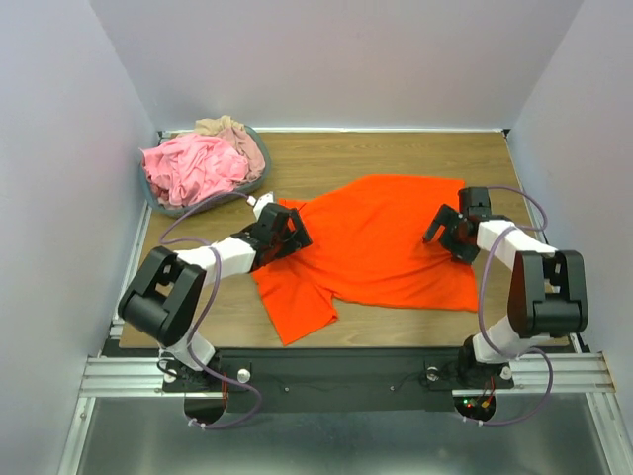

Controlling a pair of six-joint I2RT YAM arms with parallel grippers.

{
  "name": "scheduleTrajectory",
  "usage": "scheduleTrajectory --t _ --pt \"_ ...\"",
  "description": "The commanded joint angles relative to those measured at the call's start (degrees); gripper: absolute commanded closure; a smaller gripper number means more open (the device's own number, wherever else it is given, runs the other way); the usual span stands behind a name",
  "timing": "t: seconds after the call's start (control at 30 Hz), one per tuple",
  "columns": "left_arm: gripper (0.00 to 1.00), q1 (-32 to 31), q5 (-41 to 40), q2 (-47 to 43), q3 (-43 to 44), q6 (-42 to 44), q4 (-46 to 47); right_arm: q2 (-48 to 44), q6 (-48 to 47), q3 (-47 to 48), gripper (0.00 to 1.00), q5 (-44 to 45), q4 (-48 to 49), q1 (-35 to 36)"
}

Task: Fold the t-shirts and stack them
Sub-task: Flatten the tshirt out

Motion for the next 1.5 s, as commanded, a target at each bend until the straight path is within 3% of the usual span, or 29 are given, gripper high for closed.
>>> scheduleTrajectory --t 0.0,0.23,0.4,0.6,0.87,1.07,1.2,1.4,1.47 --pt "0.02 2.17 2.26 6.32 3.93 1.84 2.35 6.54 0.90 4.62 0.00 4.27 2.69 -0.10" --pt "0.02 5.16 3.06 14.60 15.98 7.46 -0.36 16.13 0.55 15.79 0.00 7.26 2.86 -0.28" --pt "0.02 5.07 4.02 13.65 21.27 10.80 -4.76 12.99 0.20 17.30 0.00 3.67 2.69 -0.28" --pt "0.02 -1.50 -2.03 -3.54 12.42 8.09 -9.67 -2.62 1.07 6.61 0.00 3.13 2.51 -0.28" --pt "0.02 -10.64 -7.49 -19.65 -5.51 -9.03 -21.02 -21.99 4.59 -7.40 0.00 9.71 -1.26 -0.37" --pt "0.02 -16.45 -7.40 -20.64 -10.29 -16.87 -21.64 -29.03 5.12 -9.86 0.00 10.08 -3.73 -0.37" --pt "0.02 -17.86 -8.02 -15.12 -8.98 -18.37 -22.78 -30.27 4.51 -10.31 0.00 9.02 -4.52 -0.37" --pt "0.17 -20.32 -8.46 -7.38 -5.37 -18.99 -24.36 -29.74 4.59 -10.75 0.00 11.13 -5.48 -0.37" --pt "0.31 -20.94 -9.07 -5.70 -4.58 -19.51 -25.42 -29.65 4.68 -10.57 0.00 11.92 -5.66 -0.37"
